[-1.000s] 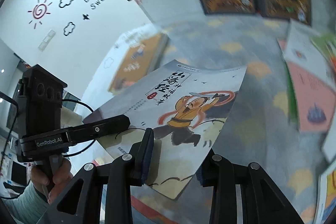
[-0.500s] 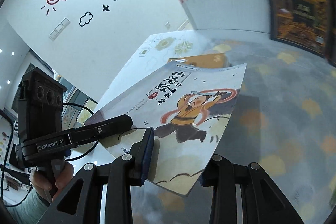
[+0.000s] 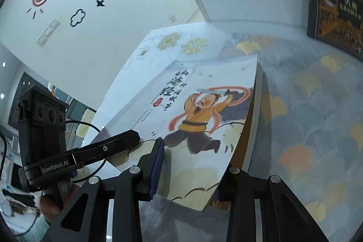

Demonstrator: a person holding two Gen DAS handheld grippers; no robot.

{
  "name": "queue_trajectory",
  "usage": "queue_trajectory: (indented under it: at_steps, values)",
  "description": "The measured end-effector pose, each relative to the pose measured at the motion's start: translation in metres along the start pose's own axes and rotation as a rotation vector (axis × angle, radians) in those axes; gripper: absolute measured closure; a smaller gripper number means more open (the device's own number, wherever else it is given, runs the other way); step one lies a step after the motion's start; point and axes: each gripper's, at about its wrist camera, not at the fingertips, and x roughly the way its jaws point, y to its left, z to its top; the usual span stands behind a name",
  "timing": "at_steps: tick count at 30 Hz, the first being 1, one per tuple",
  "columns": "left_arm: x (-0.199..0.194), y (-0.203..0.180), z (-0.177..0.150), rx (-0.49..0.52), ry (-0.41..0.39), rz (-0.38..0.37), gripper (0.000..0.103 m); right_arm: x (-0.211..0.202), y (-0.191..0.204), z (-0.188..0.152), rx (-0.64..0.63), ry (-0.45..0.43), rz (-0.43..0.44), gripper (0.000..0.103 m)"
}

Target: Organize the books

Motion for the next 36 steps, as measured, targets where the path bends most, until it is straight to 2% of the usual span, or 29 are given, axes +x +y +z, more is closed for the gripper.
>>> queue_trajectory:
  at_steps: [4,6,11,16,19,21,22,23,28,36]
  values:
    - [0.001,0.006,-0.006,-0.007,0.007,0.055,0.083,0.007,-0.005,-0.003,0.036,0.019,-0.005,0.069]
    - [-0.002,0.016,-0.011,-0.044,0.010,0.078,0.076,0.014,-0.010,-0.005,0.062,0.055,-0.011,0.068]
    - [-0.027,0.038,-0.033,-0.141,-0.023,0.150,0.076,0.025,-0.022,-0.021,0.112,0.153,0.014,0.067]
    - [-0.052,0.028,-0.071,-0.158,-0.046,0.200,0.075,0.006,-0.039,-0.051,0.147,0.181,0.064,0.065]
    - [-0.053,0.004,-0.102,-0.144,-0.034,0.216,0.075,-0.021,-0.057,-0.076,0.159,0.171,0.071,0.063]
    - [-0.048,-0.012,-0.120,-0.132,-0.016,0.218,0.075,-0.045,-0.072,-0.094,0.166,0.159,0.058,0.057]
    - [-0.043,-0.022,-0.129,-0.125,-0.003,0.218,0.075,-0.057,-0.081,-0.103,0.176,0.149,0.048,0.048]
    - [-0.036,-0.033,-0.138,-0.115,0.014,0.216,0.075,-0.067,-0.087,-0.109,0.187,0.138,0.042,0.046]
    - [0.005,-0.090,-0.171,-0.055,0.095,0.180,0.073,-0.145,-0.146,-0.165,0.293,0.073,0.001,0.046]
    - [0.055,-0.177,-0.203,0.057,0.163,0.130,0.044,-0.245,-0.221,-0.241,0.430,-0.039,-0.058,0.046]
